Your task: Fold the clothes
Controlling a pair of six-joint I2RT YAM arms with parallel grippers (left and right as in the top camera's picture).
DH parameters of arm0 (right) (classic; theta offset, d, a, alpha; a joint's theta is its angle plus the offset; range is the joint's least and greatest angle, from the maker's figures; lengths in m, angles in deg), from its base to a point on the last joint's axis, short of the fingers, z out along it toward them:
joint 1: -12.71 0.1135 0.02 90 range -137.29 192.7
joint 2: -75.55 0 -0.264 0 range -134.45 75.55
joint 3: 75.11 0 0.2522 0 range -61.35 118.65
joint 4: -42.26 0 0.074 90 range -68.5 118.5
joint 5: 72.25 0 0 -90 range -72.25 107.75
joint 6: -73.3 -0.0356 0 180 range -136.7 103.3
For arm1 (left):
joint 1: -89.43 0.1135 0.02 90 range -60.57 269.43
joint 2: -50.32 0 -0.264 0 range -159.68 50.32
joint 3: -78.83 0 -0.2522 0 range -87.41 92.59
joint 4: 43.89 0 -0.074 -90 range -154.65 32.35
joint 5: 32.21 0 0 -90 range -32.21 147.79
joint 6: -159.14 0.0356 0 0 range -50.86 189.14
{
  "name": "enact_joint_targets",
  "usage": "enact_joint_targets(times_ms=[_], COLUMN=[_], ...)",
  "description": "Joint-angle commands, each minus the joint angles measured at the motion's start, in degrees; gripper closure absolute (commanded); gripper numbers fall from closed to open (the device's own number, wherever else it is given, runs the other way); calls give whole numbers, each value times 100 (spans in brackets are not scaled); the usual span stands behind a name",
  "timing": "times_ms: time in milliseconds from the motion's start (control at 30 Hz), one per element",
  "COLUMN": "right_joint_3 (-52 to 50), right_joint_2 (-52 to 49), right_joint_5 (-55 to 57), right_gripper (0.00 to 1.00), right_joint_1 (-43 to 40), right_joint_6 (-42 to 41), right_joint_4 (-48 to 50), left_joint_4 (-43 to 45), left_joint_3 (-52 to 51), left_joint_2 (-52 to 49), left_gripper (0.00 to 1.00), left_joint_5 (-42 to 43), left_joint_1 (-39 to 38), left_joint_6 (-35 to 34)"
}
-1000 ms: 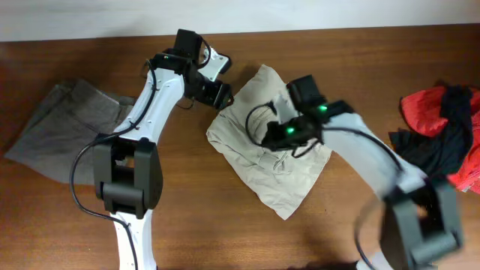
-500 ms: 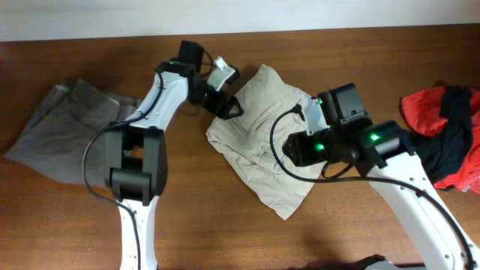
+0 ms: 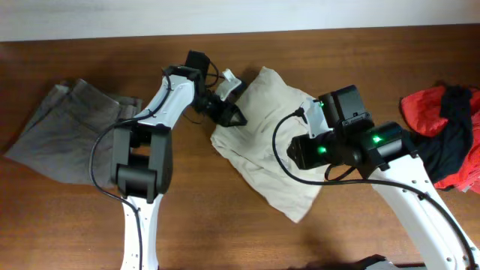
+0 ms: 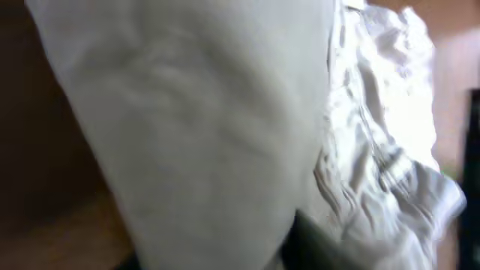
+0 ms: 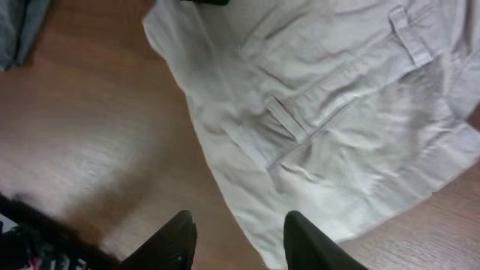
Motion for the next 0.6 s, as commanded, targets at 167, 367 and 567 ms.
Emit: enact_joint_targets(times_ms=[167,367,567], right_joint_3=[39,37,33], right_joint_2=[81,81,-42], right_joint_5=[629,1375,1475], right_gripper=[57,56,56], right_joint_1=[22,22,-22], right_joint_6=[-251,-988,-1545], right_joint_4=[-151,-413,-407], left_joint_4=[-920,-1971,-1954], left_joint_3=[240,1021,1257], left_joint_2=[-111,83,636], left_gripper=[100,100,100], left_joint_5=[529,-868,-2865], left_joint_1=[201,422,90], left_joint_6=[330,-225,-1569])
